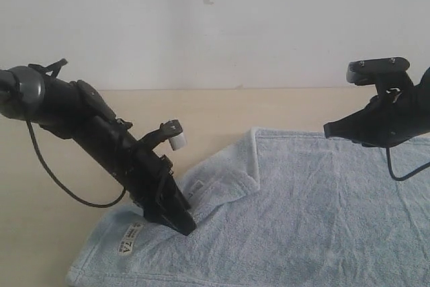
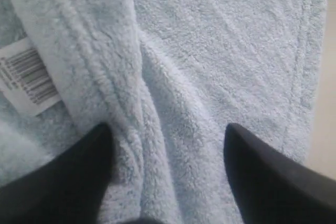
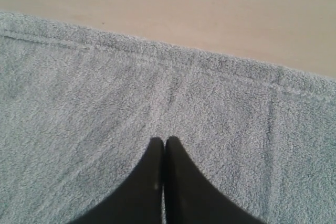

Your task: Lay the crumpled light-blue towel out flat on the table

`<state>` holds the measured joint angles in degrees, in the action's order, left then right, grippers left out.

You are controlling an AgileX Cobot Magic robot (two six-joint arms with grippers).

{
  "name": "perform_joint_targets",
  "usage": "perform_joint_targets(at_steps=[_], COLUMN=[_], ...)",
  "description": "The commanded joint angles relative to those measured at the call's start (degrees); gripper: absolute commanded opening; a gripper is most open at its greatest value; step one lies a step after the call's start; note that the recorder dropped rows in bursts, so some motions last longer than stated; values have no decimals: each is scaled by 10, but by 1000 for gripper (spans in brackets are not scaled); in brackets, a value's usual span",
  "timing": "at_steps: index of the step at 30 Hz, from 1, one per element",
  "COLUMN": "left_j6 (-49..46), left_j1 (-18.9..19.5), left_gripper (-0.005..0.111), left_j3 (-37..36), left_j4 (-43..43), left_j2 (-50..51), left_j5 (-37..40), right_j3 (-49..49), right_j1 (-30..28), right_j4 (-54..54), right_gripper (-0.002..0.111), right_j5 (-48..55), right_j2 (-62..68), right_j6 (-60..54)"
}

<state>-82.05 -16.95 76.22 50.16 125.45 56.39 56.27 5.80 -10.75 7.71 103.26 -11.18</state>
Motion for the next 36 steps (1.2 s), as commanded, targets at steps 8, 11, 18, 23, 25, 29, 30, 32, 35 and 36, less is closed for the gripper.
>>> perform_joint_targets(at_steps=[8, 11, 18, 23, 25, 29, 30, 32, 35, 36], left_j6=[13, -66, -165, -155, -151, -153, -153, -153, -153, -153], left_j1=[10, 10, 2, 2, 2, 2, 2, 2, 2, 4], left_gripper=[69, 69, 69, 69, 69, 68, 67, 59, 34, 26], left_j3=[-2, -2, 3, 21, 27, 28, 28, 28, 28, 28], left_j4=[30, 147, 227, 211, 203, 203, 203, 203, 203, 203], left_j2=[-77, -78, -41, 4, 23, 44, 47, 50, 49, 44], left_j5=[-118, -101, -112, -101, -94, -94, -94, -94, -99, -99], right_j3=[-3, -3, -3, -3, -3, -3, -3, -3, -3, -3], right_j1=[1, 1, 1, 1, 1, 1, 1, 1, 1, 1], right_j4=[2, 2, 2, 2, 2, 2, 2, 2, 2, 2], right_gripper=[0, 0, 0, 0, 0, 0, 0, 0, 0, 0], right_j5=[-4, -5, -6, 3, 3, -1, -2, -5, -7, -7], right_j2=[-7, -7, -7, -7, -7, -7, -7, -7, -7, -7], right_j6=[7, 10, 12, 12, 12, 12, 12, 13, 17, 17])
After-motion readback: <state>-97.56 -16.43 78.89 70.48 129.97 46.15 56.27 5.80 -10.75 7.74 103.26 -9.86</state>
